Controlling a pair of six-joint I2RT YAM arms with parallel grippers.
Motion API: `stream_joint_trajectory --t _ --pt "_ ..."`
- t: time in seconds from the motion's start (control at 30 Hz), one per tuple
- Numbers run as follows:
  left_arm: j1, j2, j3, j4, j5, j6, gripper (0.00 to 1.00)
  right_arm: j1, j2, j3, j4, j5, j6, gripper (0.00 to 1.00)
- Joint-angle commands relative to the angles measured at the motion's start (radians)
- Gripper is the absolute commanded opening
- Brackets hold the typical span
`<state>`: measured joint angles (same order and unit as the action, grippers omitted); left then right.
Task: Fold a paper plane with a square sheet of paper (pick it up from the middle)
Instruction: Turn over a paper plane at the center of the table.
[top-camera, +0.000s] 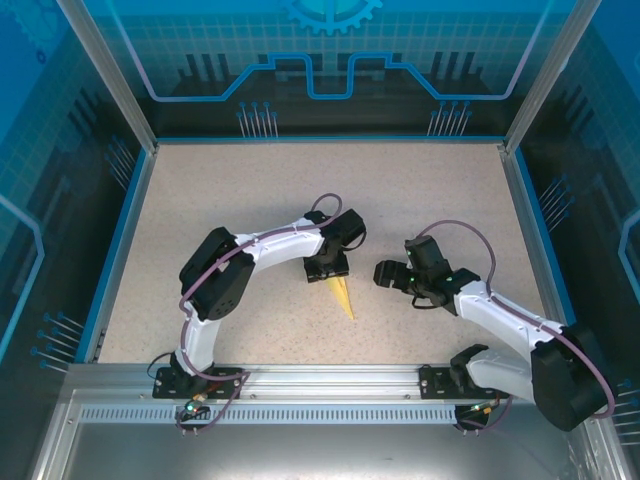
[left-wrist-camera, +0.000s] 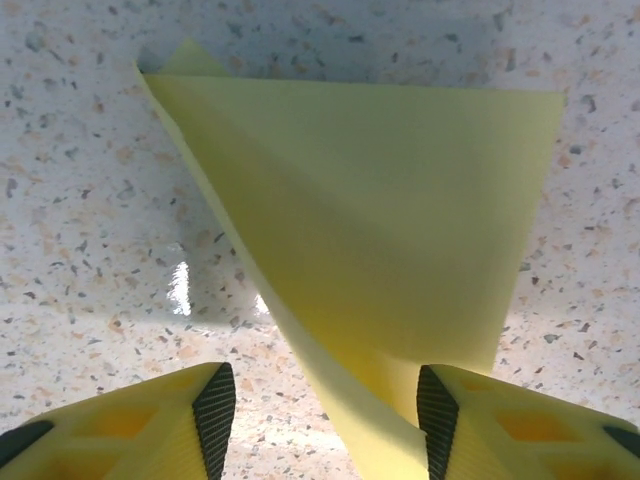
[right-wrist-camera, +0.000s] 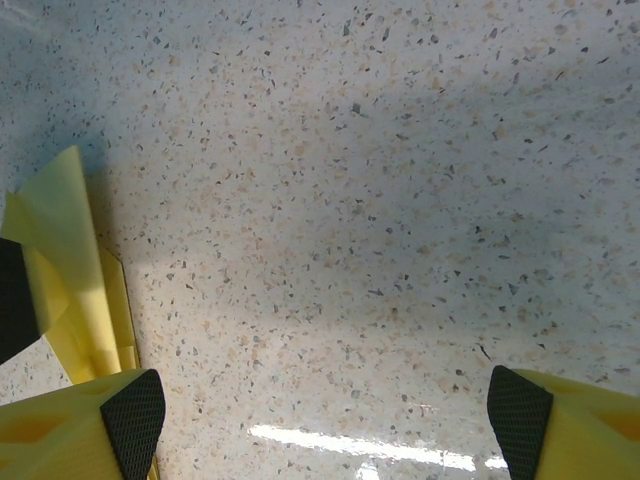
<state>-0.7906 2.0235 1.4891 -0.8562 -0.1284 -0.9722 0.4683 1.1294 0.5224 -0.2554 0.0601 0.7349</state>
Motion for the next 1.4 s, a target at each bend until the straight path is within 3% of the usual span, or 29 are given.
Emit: stream_joint_trajectory --t 0.0,0.27,0.4,0.5,0.77,1.07,1.37 --pt "-0.006 -0.044 -0.009 -0.047 -0.022 -0.042 0.51 -0.019 -0.003 -0.006 -0.025 -0.014 0.019 0.88" --pt "-0.006 -0.065 -0.041 -0.009 -0.012 -0.06 0.33 -0.019 0.021 0.006 -0.028 -0.026 0.023 0.87" --pt "-0.005 -0.072 -0.053 0.019 -0.004 -0.051 0.09 -0.019 0.024 0.009 -0.029 -0.033 0.027 0.87" --pt "-0.005 -0.112 -0.068 0.088 0.019 -0.006 0.0 -0.022 0.018 0.02 -0.03 -0.059 0.014 0.87" --pt "0.004 -0.33 -0.207 0.425 0.129 0.151 0.0 -0.058 -0.044 0.045 -0.032 -0.121 -0.009 0.87" --pt "0.082 -0.362 -0.49 0.848 0.362 0.087 0.0 -0.061 -0.065 0.057 0.002 -0.187 -0.014 0.85" --pt "0.106 -0.294 -0.615 0.926 0.351 0.049 0.0 0.014 0.003 0.076 0.034 -0.191 -0.019 0.77"
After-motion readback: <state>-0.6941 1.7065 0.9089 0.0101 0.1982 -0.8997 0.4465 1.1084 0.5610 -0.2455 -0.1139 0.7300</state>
